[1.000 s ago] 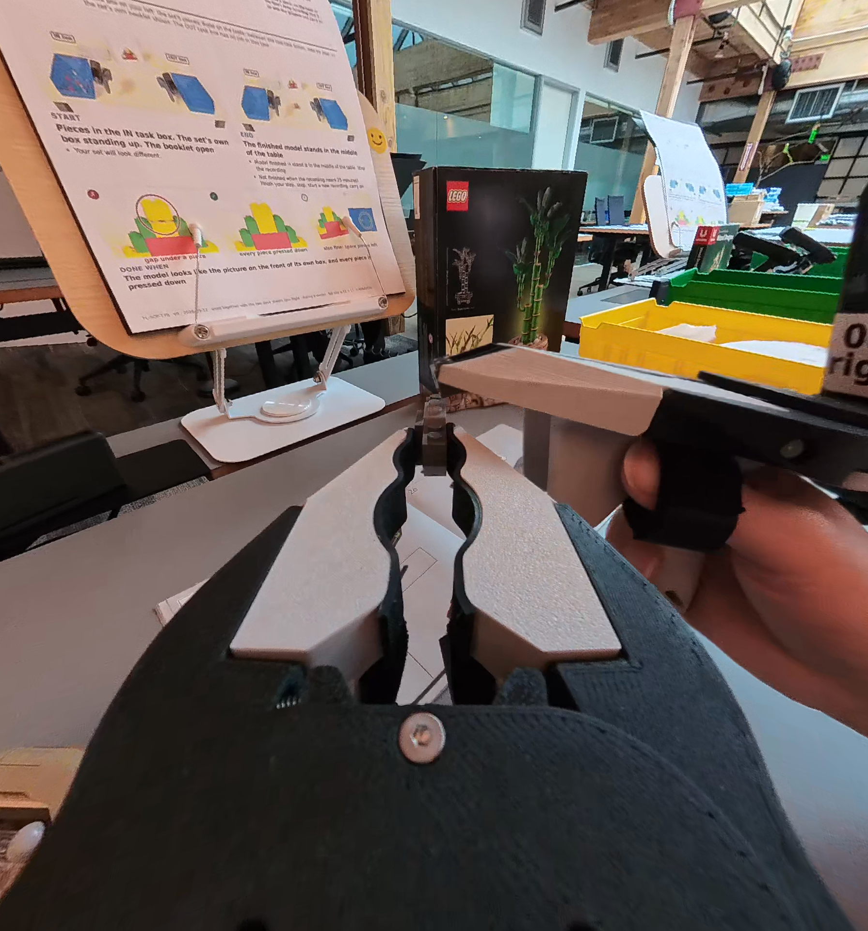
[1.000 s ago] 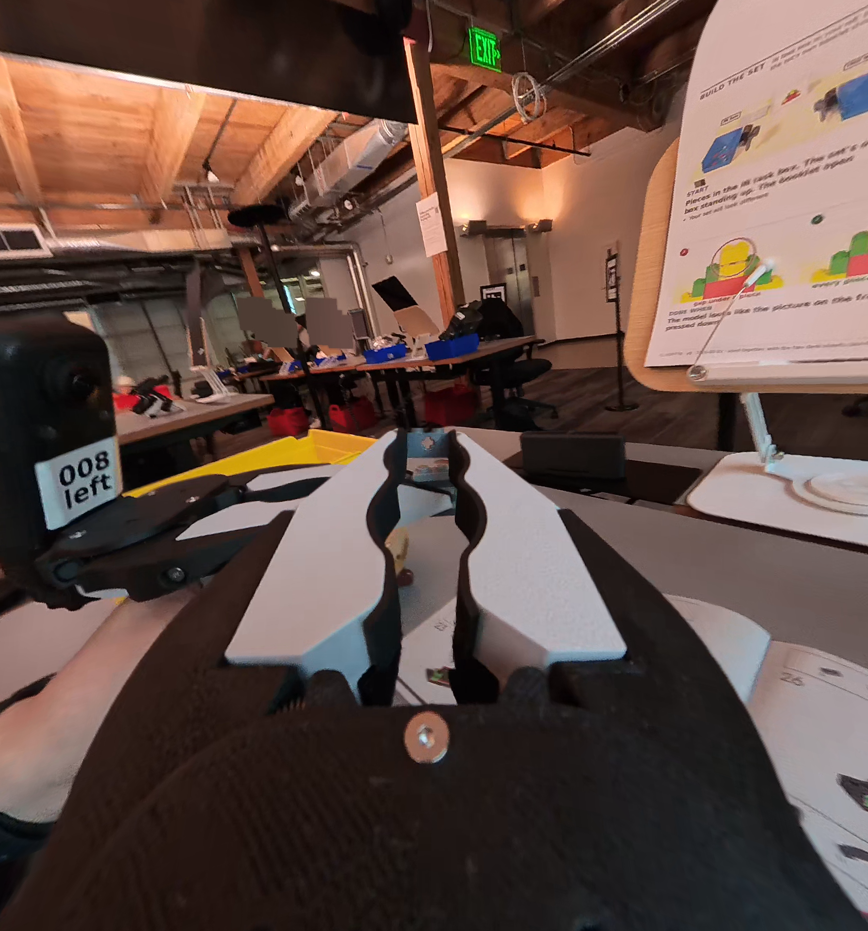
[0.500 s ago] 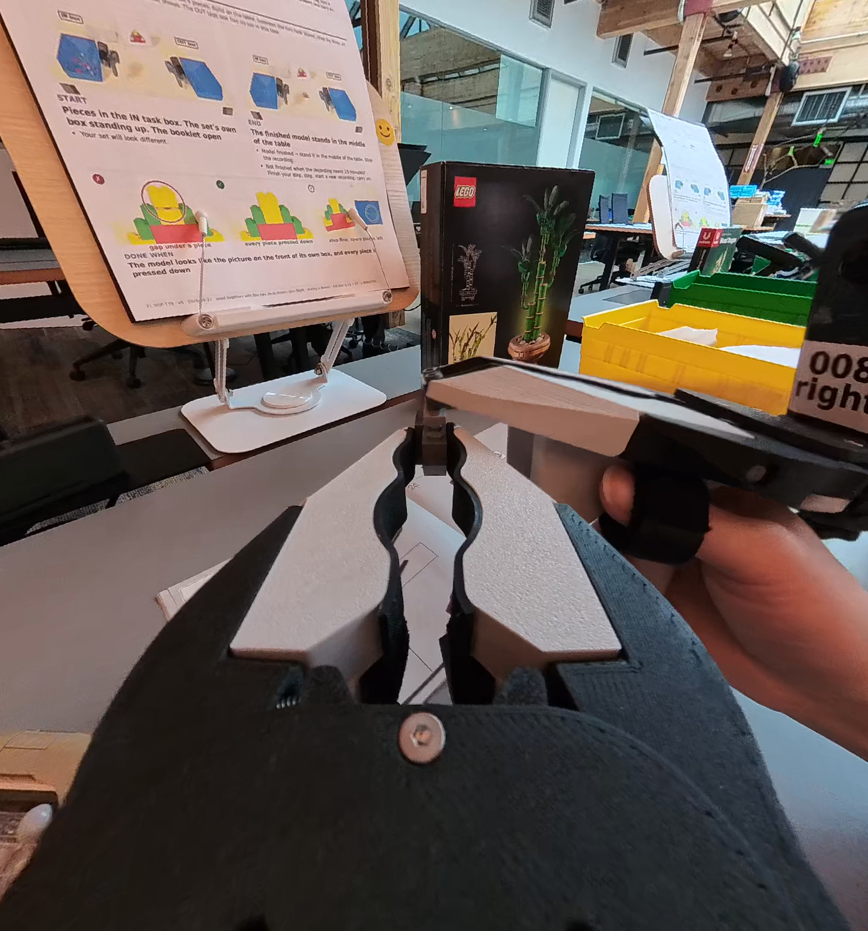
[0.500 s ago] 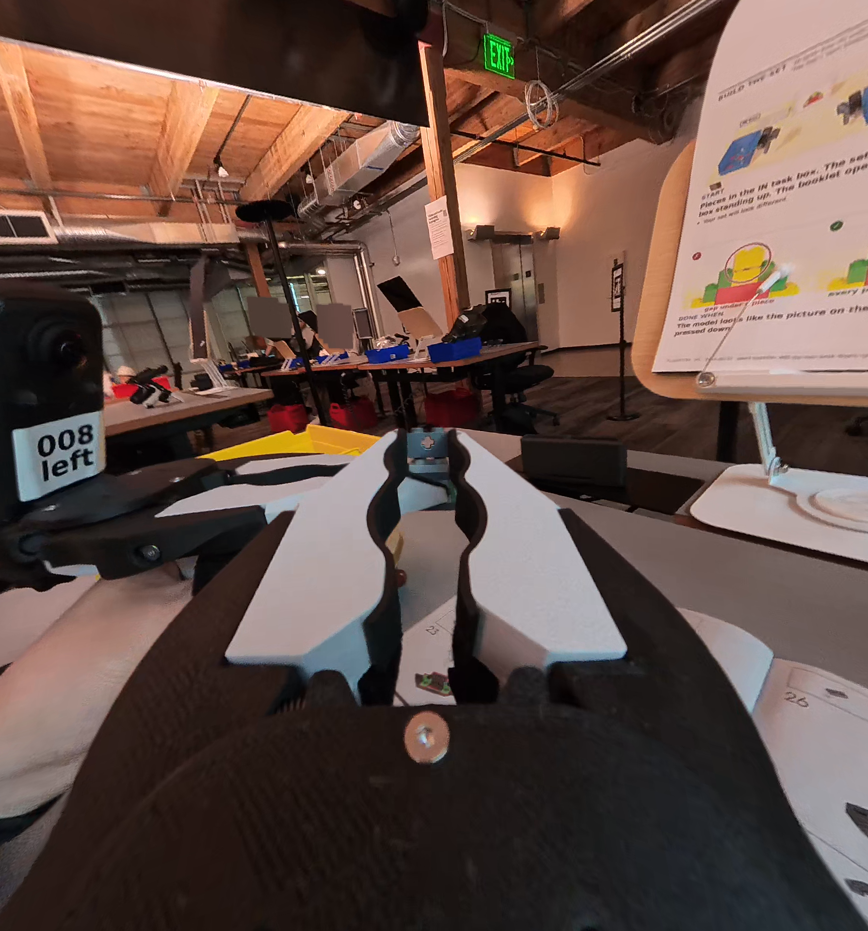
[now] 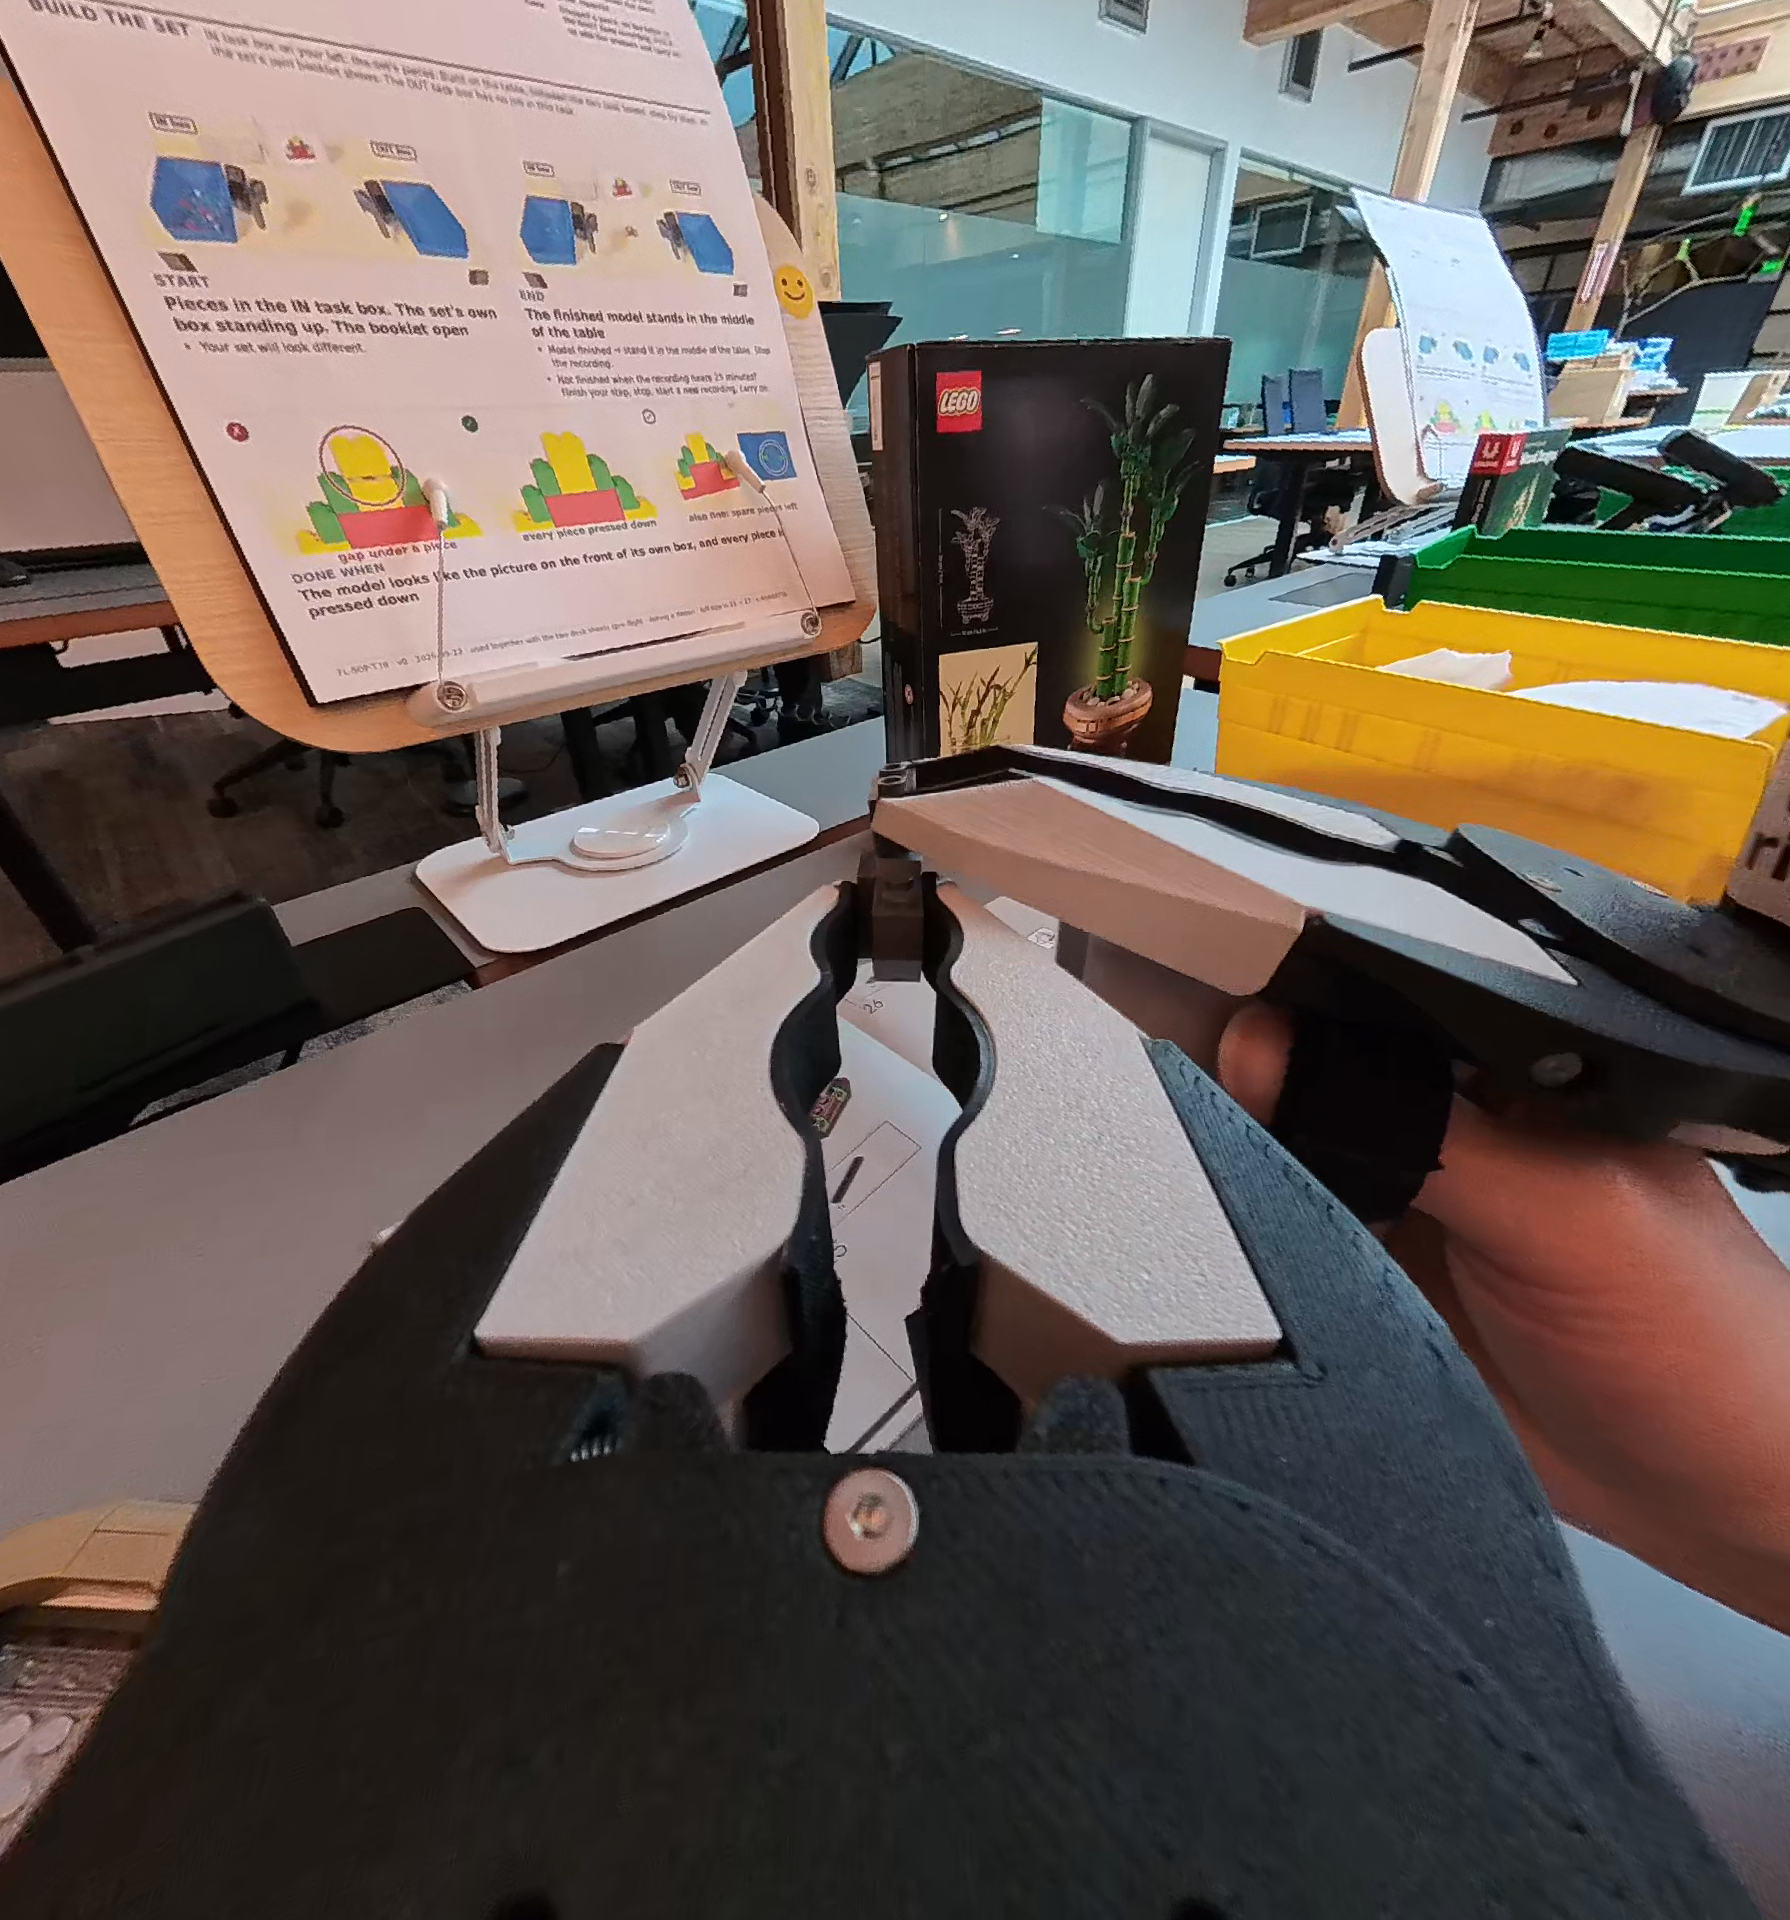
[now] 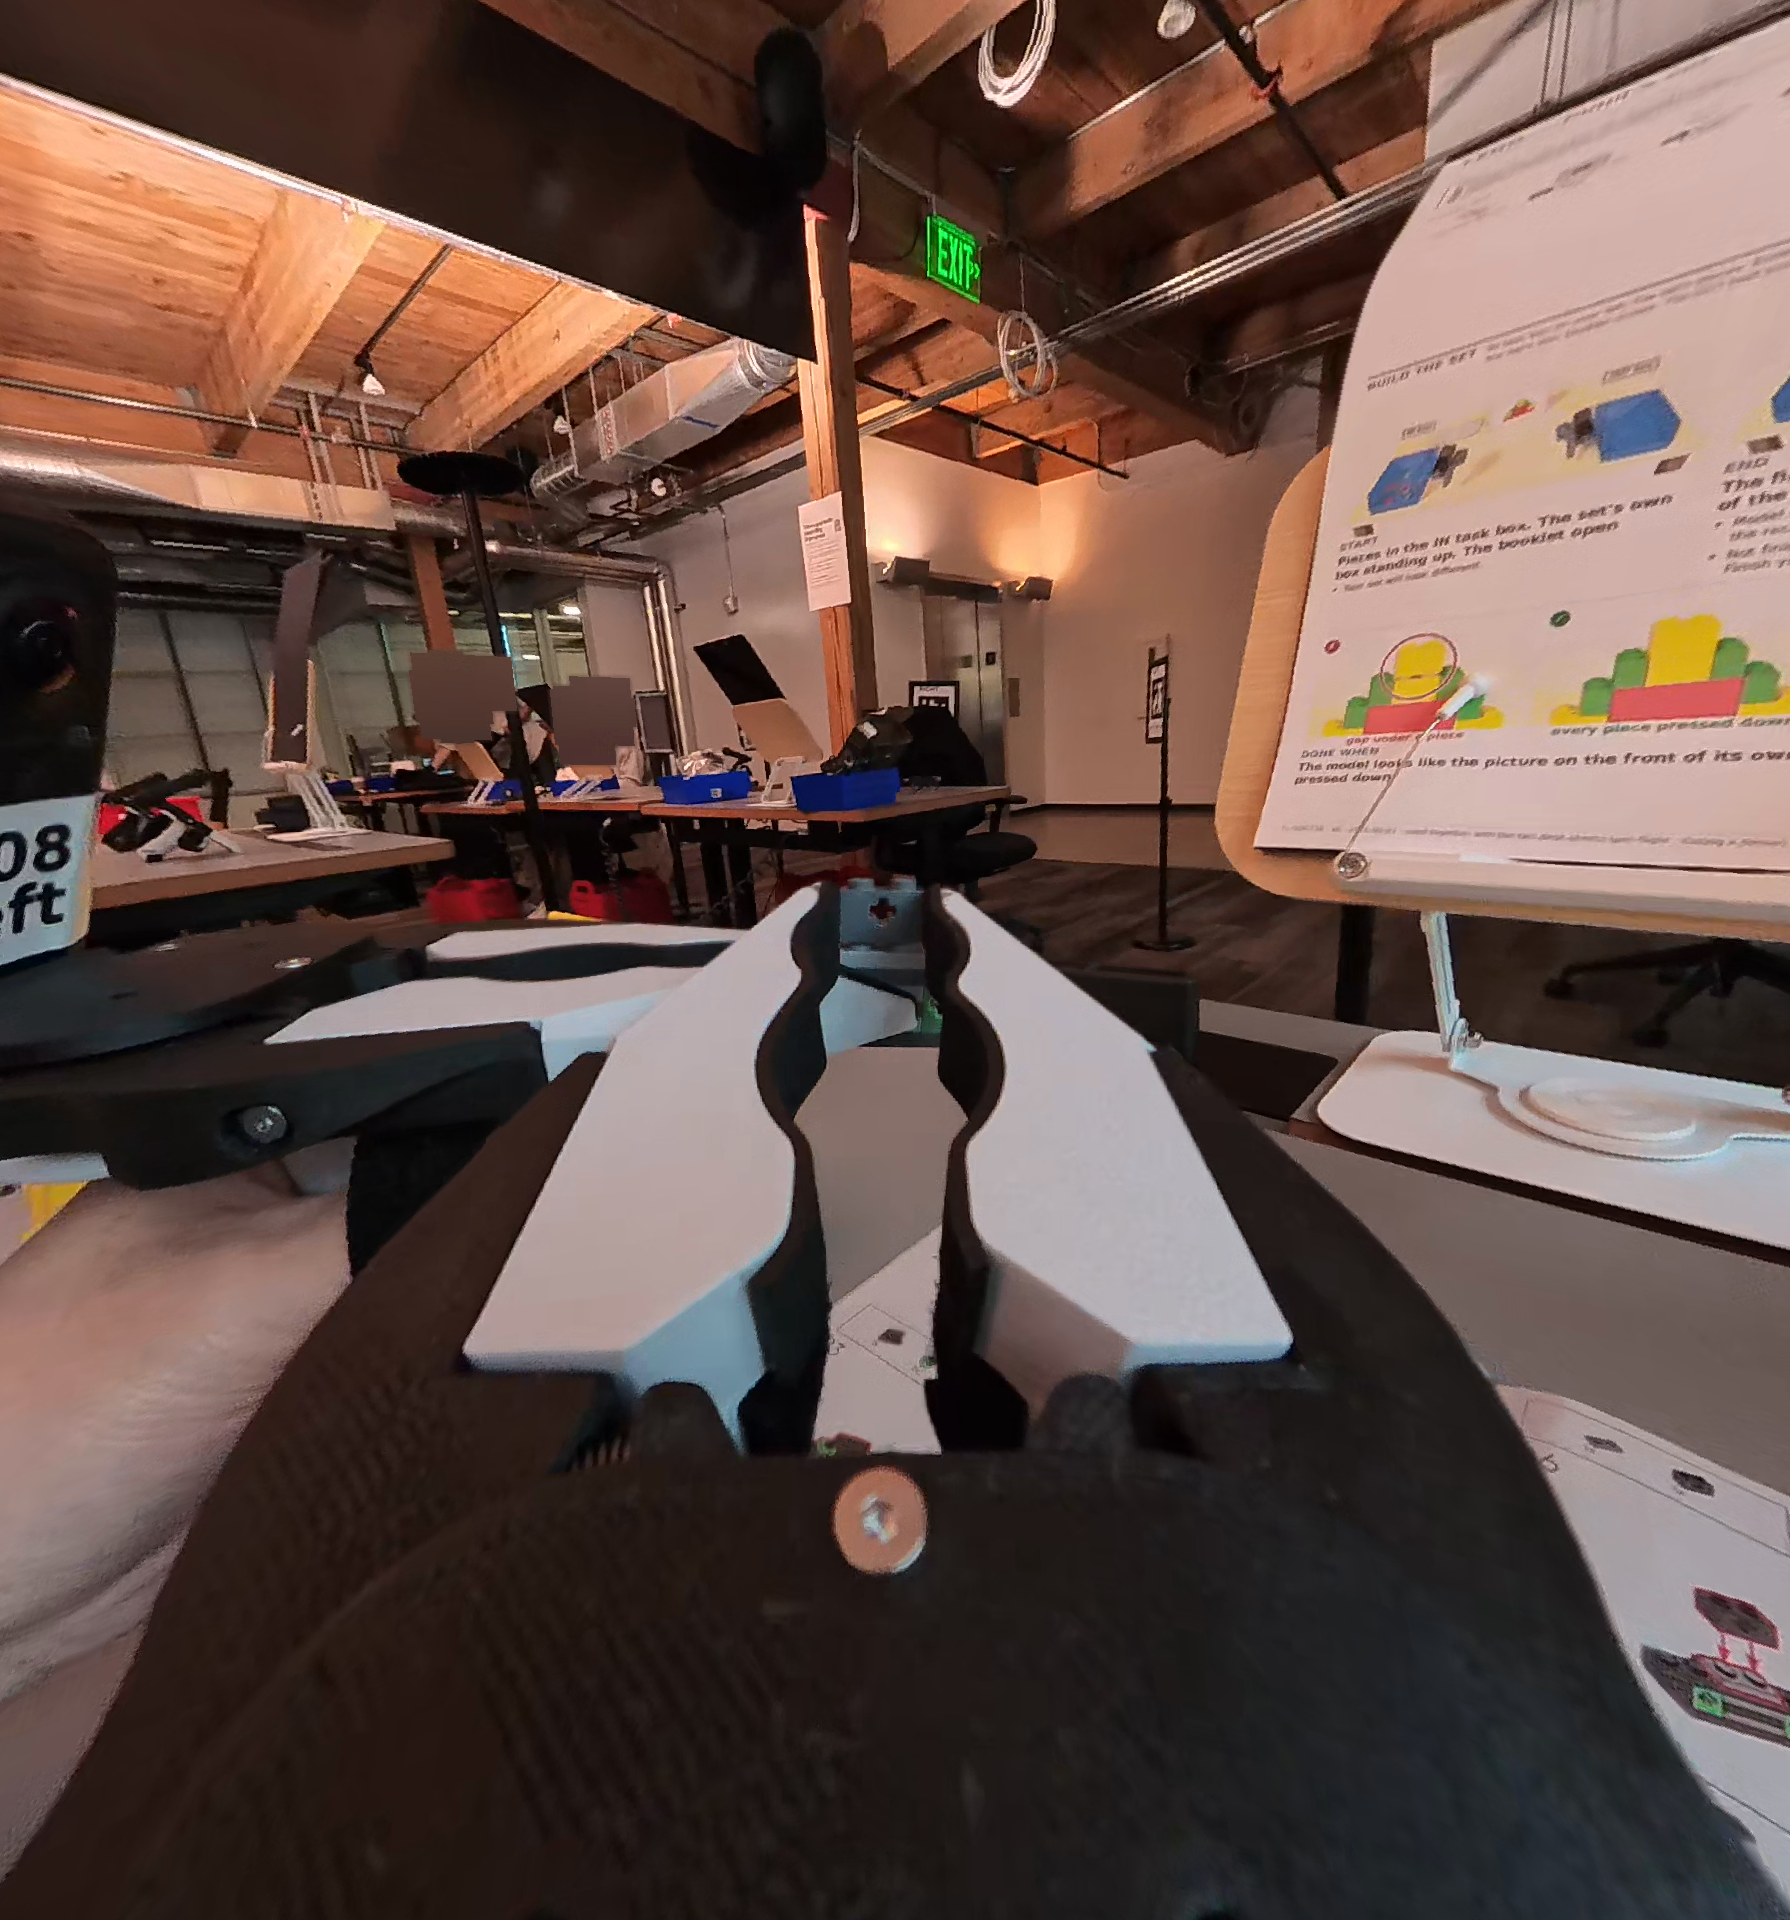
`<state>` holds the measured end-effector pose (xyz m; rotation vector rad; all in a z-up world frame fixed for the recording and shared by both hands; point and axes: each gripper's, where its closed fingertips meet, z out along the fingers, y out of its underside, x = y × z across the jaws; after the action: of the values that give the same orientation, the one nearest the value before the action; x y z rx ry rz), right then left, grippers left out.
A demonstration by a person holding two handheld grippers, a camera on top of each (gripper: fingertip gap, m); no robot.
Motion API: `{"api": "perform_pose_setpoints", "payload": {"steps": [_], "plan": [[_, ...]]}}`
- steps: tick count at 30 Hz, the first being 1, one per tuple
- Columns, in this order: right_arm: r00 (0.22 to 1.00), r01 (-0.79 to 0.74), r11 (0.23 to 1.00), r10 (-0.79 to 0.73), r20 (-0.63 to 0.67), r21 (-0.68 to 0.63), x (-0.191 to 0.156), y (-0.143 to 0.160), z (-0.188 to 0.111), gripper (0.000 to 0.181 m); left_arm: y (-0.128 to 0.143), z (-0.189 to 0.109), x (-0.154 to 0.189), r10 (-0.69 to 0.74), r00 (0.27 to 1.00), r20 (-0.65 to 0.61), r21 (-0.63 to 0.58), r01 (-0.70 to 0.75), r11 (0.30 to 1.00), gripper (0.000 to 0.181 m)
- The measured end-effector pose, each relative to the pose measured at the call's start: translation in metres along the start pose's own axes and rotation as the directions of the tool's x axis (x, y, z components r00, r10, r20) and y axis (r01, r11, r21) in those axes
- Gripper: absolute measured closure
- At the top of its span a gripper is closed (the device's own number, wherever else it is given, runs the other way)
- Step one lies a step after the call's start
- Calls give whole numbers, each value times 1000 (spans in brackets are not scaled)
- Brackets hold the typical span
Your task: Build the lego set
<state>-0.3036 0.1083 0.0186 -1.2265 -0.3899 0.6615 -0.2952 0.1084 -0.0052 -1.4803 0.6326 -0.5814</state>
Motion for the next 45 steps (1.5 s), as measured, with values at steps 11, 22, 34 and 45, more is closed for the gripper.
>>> {"api": "perform_pose_setpoints", "payload": {"steps": [11, 22, 34, 45], "plan": [[999, -33, 999, 33, 16, 10, -6, 0, 1, 167, -4, -4, -8, -52, 998, -29, 12, 52, 999, 172], [986, 12, 997, 0, 167, -71, -5, -16, -9, 167, -13, -7, -3, 239, 971, 24, 50, -240, 969, 172], [902, 89, 996, -67, 428, -31, -35, -44, -13, 167, -42, -22, 12, 484, 849, 212, 164, -519, 839, 172], [864, 74, 981, -152, 480, 179, -52, -66, -19, 167, -62, -38, 10, 573, 703, 421, 123, -671, 731, 172]]}}
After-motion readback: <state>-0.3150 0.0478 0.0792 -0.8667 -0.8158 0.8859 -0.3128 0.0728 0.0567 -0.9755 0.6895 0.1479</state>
